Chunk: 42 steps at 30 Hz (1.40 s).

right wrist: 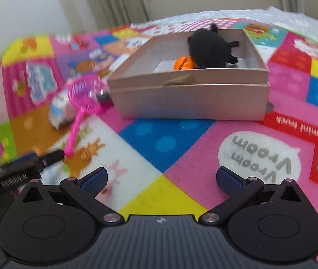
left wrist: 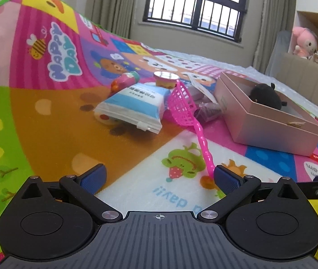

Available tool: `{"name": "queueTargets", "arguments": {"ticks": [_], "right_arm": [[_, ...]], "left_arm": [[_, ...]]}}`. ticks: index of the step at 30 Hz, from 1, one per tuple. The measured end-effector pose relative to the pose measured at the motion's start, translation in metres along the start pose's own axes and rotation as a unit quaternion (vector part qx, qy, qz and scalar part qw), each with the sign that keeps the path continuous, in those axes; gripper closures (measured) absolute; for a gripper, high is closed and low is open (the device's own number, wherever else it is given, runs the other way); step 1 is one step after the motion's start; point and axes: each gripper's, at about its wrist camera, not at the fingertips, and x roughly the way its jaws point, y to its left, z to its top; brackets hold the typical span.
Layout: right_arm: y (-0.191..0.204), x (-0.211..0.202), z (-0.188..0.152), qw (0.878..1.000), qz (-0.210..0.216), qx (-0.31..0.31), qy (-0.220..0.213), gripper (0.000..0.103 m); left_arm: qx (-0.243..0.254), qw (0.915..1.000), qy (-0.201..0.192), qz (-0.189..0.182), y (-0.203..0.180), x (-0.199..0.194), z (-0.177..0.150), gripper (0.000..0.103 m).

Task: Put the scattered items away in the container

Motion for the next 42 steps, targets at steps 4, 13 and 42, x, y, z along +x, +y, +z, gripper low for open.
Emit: {"name": "queueTargets", "arguments": {"ticks": [4,13,42], "right_arm": [[0.04,-0.014,0.015,0.989,-0.014,-0.117,-0.094,0.007],[0.107,0.049,0.1,0.977,0.028,-0.197,-0.079,0.055],[0.031,-0.037,0.03,0.988,0.029,-0.128,-0.076,0.064]], "left_arm": [[-0.003,1.0,-0.002,-0.001,0.0,0.0,0.0,0.0],[-0.024,0.9996,-0.007,-0.012,0.006,0.0,-0.002,0.0],[-0.041,0.9988,-0.025,0.013,0.008,-0.009,-0.001,0.0]]}}
